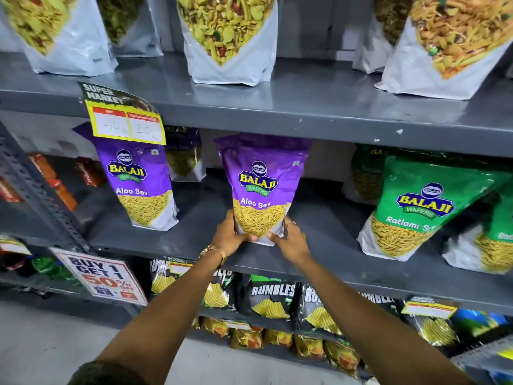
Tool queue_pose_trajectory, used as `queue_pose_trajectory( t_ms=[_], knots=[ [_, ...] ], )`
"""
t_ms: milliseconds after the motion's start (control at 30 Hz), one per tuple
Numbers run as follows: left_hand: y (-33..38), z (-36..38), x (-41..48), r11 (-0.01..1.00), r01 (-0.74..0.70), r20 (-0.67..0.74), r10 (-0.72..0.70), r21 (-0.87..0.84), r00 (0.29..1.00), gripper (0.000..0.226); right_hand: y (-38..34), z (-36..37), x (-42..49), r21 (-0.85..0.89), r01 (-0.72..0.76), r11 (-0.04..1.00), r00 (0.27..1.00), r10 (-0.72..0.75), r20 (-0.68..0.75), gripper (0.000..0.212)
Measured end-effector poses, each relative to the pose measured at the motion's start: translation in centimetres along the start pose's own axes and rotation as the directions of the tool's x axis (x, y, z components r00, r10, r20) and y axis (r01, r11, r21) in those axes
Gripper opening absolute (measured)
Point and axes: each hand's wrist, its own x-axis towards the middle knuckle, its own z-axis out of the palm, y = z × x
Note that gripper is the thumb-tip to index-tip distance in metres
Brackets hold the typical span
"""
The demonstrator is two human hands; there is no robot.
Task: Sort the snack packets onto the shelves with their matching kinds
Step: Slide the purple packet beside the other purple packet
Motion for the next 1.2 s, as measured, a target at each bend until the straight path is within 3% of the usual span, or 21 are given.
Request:
queue_pose_trajectory(
  t_ms=[100,267,400,600,867,1200],
  knots=[
    [-0.4,-1.1,-0.3,1.0,-0.011,-0.027,0.011,-0.009,1.0,0.079,-0.4,1.2,0.7,-0.061,0.021,0.998,1.0,-0.02,0.017,0.056],
    [-1.5,-1.6,-0.6,1.0,-0.02,-0.04,0.02,-0.015,0.999,0.077,-0.2,2.2,0.9,-0.126,0.067,0.99,0.997,-0.062,0.044,0.061],
    [-1.8,-1.2,-0.8,1.0,0.002,-0.062,-0.003,-0.012,0.998,0.068,-0.3,2.2,0.1,-0.111,0.058,0.992,0.997,-0.053,0.05,0.053],
    [-1.8,-0.7,-1.3,0.998,-0.036,-0.104,0.031,-0.047,0.994,0.067,0.6,3.6,-1.5,-0.03,-0.002,1.0,0.998,0.004,0.07,0.08],
    [-1.0,0.0,-1.5,0.991,0.009,-0.148,-0.028,-0.132,0.989,0.078,-0.2,3.0,-1.0,-0.048,-0.056,0.997,0.993,0.061,0.103,0.073],
    [-0.6,0.4,-2.1,0.993,0.026,-0.187,-0.047,-0.112,0.981,0.073,-1.0,2.6,-1.4,-0.083,-0.117,0.99,0.983,0.128,0.134,0.078]
  ],
)
